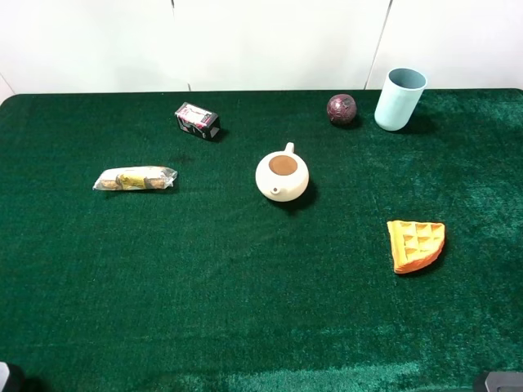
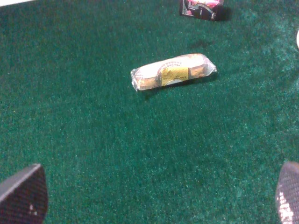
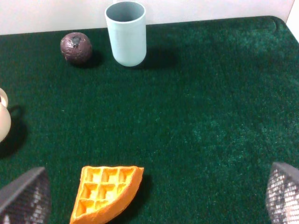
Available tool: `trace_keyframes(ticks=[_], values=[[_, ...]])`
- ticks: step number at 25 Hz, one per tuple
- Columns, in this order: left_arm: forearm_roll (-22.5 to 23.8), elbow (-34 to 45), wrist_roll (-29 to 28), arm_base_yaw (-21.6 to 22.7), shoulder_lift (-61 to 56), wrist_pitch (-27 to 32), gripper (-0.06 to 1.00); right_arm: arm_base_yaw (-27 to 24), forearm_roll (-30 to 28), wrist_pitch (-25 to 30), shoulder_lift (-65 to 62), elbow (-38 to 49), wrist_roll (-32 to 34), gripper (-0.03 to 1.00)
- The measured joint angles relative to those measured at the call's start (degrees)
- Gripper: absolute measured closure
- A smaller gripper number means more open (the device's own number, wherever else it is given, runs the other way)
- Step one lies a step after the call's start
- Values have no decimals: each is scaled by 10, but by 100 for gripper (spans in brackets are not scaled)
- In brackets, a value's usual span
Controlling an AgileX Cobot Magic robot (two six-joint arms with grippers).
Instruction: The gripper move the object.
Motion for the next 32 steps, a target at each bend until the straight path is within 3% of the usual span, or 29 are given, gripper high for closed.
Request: trace_keyframes(ticks=[23, 32], values=[[0, -11, 0, 0, 5, -1, -5, 0, 0, 0, 0, 0, 0, 28], [0, -59, 0, 0, 151, -4, -5, 0, 0, 0, 0, 0, 0, 28]])
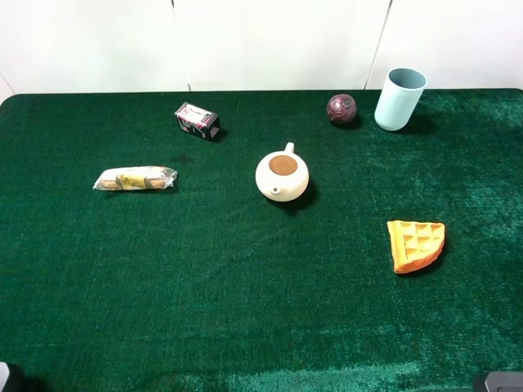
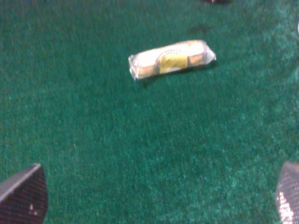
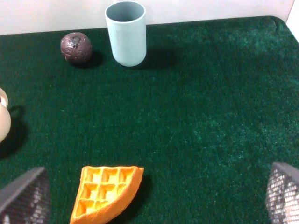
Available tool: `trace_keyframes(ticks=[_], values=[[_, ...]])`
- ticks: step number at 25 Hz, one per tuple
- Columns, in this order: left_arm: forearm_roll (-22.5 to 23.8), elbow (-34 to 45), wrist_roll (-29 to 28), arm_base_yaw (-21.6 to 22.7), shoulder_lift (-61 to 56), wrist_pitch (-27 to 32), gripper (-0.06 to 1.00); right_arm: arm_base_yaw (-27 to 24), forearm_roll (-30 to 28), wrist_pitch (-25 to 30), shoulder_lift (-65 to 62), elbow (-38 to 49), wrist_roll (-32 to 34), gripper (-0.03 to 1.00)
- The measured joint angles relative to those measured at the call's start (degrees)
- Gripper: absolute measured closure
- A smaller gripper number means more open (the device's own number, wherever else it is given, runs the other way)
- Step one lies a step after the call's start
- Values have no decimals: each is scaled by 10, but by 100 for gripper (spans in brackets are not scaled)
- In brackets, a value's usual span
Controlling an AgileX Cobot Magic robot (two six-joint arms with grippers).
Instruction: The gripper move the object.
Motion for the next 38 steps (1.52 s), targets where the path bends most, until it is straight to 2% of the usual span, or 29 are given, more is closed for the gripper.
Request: trace_keyframes(ticks=[21, 38], values=[[0, -168, 0, 0, 393, -13, -5, 0, 0, 0, 0, 0, 0, 28], [-4, -269, 0, 0, 561, -15, -5, 0, 0, 0, 0, 0, 0, 28]])
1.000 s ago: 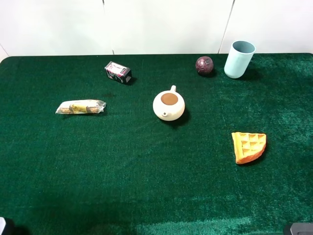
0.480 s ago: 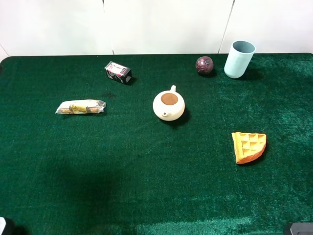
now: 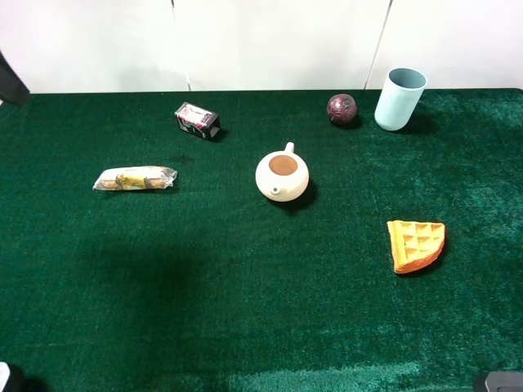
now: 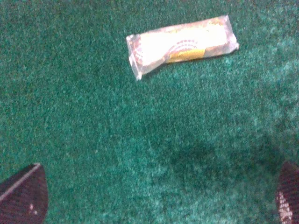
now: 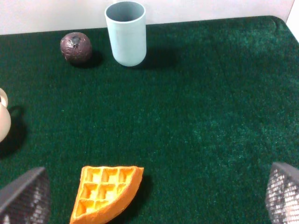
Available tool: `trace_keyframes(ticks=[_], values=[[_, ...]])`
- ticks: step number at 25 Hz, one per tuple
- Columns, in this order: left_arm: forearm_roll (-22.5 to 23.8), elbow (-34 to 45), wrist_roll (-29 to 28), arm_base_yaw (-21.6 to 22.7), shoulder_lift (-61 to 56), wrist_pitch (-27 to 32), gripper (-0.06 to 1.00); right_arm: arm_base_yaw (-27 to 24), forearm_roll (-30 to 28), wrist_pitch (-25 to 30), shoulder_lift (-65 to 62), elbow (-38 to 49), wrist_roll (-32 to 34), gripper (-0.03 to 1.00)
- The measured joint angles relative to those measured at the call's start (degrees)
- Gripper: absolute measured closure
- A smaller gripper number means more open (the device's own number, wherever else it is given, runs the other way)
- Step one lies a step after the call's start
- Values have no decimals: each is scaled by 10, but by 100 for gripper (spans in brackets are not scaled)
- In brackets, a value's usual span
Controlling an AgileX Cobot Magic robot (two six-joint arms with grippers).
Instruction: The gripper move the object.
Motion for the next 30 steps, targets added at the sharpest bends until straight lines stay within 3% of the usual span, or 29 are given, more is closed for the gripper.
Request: trace_keyframes(ticks=[4, 11, 21, 30], values=[[3, -29, 0, -11, 36, 0, -5, 0, 0, 0, 0, 0, 0, 28], [35, -101, -18, -74, 113, -2, -5, 0, 0, 0, 0, 0, 0, 28], [42, -231, -26, -148, 253, -8, -5, 0, 0, 0, 0, 0, 0, 28], [40, -338, 23, -172, 366, 4, -5, 0, 0, 0, 0, 0, 0, 28]])
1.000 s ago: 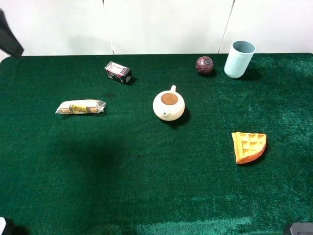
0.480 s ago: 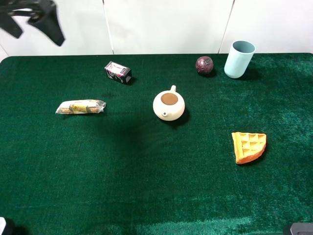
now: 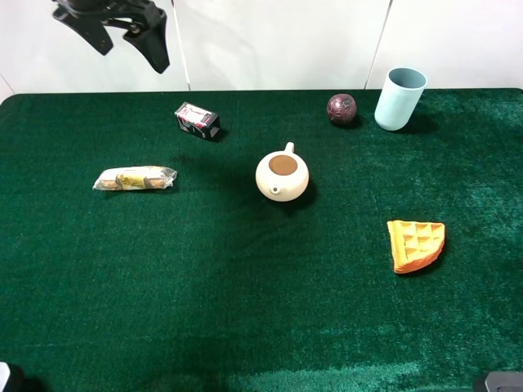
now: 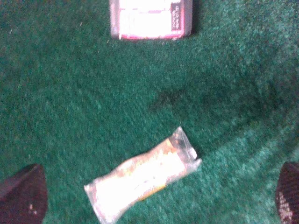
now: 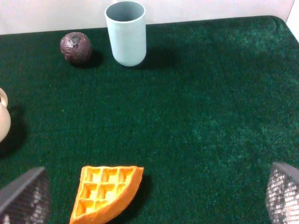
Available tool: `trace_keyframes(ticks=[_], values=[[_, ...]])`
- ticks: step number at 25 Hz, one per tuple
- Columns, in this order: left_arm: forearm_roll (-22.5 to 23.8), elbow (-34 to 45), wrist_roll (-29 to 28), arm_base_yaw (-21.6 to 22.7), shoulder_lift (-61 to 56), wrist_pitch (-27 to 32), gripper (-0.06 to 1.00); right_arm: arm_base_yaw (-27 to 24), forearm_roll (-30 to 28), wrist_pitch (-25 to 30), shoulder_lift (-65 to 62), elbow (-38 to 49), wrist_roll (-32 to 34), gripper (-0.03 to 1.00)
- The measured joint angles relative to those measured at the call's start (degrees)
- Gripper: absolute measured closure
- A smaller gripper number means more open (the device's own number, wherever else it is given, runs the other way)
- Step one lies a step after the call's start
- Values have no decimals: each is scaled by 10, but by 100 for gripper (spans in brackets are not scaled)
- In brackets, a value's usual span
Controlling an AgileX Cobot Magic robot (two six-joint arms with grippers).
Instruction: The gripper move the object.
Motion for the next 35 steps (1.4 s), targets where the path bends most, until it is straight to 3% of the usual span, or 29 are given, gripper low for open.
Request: trace_keyframes(ticks=[16, 27, 35], values=[[10, -68, 27, 0, 154, -30, -5, 0, 0, 0, 0, 0, 0, 28], [32, -148, 29, -34, 242, -78, -5, 0, 0, 0, 0, 0, 0, 28], [32, -154, 27, -40, 264, -94, -5, 0, 0, 0, 0, 0, 1, 28]])
